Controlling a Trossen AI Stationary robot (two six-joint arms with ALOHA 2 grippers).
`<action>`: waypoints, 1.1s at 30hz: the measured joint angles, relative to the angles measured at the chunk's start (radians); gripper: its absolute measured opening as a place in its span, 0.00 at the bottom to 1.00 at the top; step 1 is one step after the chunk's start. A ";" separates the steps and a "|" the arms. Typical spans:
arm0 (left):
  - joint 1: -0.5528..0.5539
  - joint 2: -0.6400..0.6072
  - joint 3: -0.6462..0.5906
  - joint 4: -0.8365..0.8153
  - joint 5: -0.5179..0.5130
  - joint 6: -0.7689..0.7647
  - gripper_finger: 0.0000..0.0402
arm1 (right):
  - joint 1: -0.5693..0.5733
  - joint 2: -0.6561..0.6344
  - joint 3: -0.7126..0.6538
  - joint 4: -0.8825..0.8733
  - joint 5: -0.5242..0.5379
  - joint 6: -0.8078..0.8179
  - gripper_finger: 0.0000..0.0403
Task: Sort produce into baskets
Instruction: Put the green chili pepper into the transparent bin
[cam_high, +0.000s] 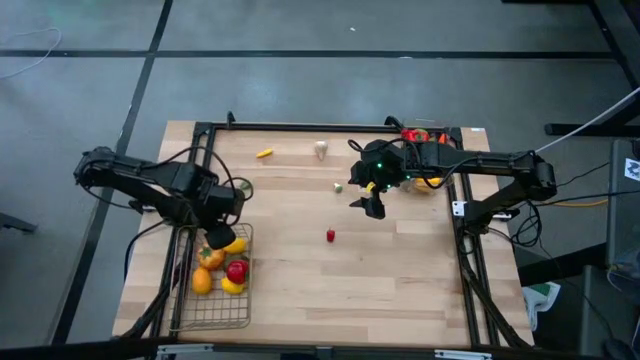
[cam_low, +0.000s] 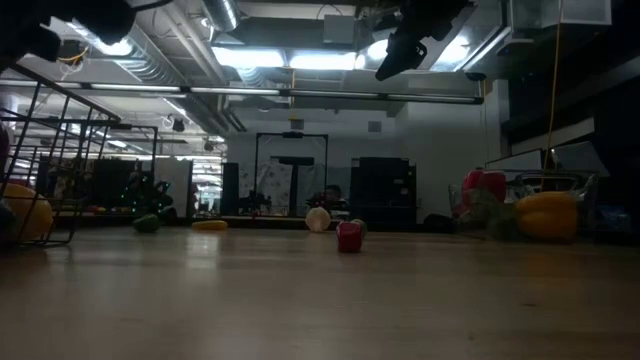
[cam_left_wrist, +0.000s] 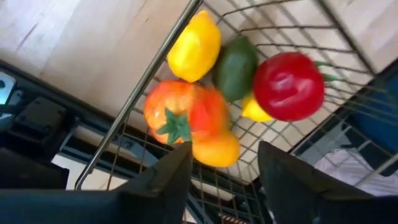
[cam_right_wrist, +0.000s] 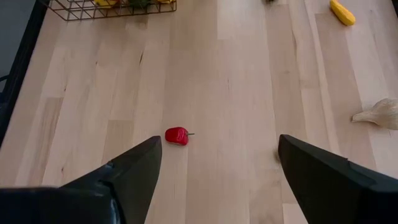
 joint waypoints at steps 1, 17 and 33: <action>-0.004 0.000 -0.012 0.003 0.000 -0.001 0.46 | 0.000 0.000 0.000 0.000 0.000 0.000 0.79; 0.011 0.000 -0.090 0.300 -0.133 0.166 0.53 | 0.000 0.000 0.000 0.001 0.000 0.000 0.79; 0.392 0.009 -0.094 0.431 -0.510 0.260 0.52 | 0.000 0.000 0.000 0.001 0.000 0.000 0.79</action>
